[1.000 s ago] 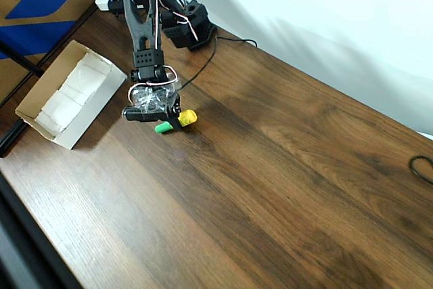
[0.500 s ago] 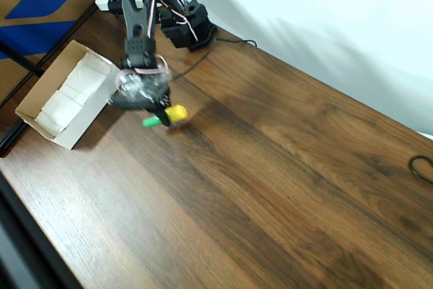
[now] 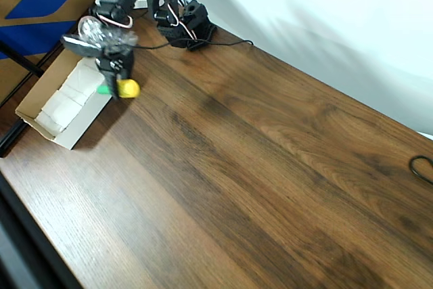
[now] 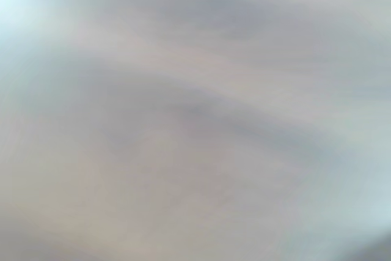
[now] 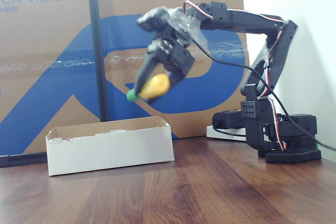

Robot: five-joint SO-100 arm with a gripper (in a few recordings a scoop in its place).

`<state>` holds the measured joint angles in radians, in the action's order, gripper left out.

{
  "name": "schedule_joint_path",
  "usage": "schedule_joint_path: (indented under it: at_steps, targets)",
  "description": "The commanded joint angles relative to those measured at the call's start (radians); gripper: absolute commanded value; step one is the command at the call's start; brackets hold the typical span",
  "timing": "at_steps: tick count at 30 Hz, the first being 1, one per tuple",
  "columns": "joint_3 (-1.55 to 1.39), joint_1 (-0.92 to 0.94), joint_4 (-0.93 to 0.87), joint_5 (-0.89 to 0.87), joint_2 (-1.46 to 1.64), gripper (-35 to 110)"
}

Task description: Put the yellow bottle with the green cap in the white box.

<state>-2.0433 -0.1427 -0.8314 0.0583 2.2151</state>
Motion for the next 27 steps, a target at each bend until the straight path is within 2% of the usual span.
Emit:
schedule_joint_path:
  at_steps: [1, 17, 27]
  targets:
    - [0.061, 0.078, -0.023, -0.032, 0.064, 0]
    - [0.207, 0.601, -0.037, -0.218, -0.009, 0]
    - [0.396, 0.676, -0.008, -0.23, -0.261, 0]
